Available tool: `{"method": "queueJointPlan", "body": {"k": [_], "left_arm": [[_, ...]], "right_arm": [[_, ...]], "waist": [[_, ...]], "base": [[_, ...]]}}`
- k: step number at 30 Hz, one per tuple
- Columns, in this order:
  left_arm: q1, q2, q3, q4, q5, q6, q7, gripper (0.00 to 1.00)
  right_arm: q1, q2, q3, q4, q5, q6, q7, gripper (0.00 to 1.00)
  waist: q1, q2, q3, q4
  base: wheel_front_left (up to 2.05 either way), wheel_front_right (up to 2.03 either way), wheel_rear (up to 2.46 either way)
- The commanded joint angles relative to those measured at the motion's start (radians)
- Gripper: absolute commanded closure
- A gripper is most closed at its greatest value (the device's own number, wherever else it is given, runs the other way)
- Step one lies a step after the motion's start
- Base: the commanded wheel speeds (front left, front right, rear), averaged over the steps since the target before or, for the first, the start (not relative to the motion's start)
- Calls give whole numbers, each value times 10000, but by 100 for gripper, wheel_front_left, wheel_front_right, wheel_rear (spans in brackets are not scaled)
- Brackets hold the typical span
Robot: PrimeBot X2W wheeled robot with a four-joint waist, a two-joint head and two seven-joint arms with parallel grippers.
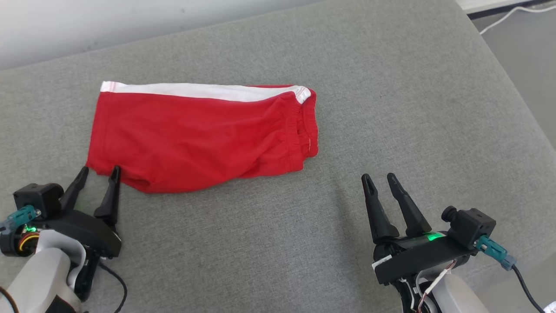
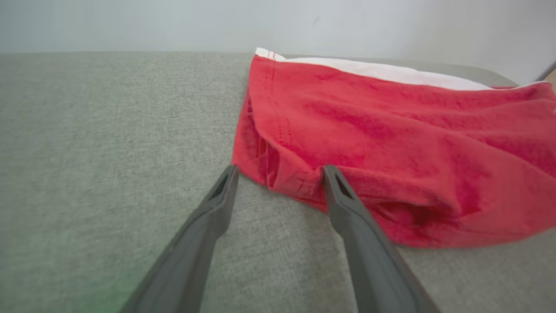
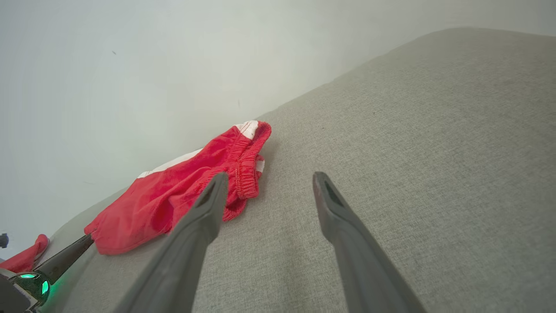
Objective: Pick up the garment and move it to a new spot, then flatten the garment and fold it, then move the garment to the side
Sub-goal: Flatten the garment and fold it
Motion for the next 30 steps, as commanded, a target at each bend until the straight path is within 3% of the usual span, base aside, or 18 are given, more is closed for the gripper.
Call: {"method": "queueJointPlan", "body": {"k": [1,2,4,5,6,16,30], "left_arm": [[-72,-19,-52,178,63,-50,-55,0],[-126,-70,-86,317,51,-102,-53,0],[-220,-130,-127,539,32,-144,-37,64],[-246,-148,-146,626,42,-179,-37,91],[-282,-155,-173,689,73,-219,-40,100],[96,-412,70,135,488,-164,-51,100],[2278,-1181,780,-1353,763,1,-53,100]], "right_arm": [[-23,34,25,13,-89,1,-42,0],[-40,48,45,24,-87,1,-55,0],[-60,69,61,55,-93,1,-69,0],[-64,82,58,70,-110,1,-81,0],[-61,96,59,82,-128,1,-103,0],[10,35,144,352,-46,1,-222,0],[446,-256,-38,570,154,1,-67,0]], "waist": [[-1,0,113,-113],[-1,0,139,-140],[-1,0,165,-174],[-1,0,170,-184],[-1,0,171,-189],[-1,0,-363,195],[-1,0,-1472,895]], "base": [[0,0,0],[0,0,0],[0,0,0],[0,0,0],[0,0,0],[0,0,0],[0,0,0]]}}
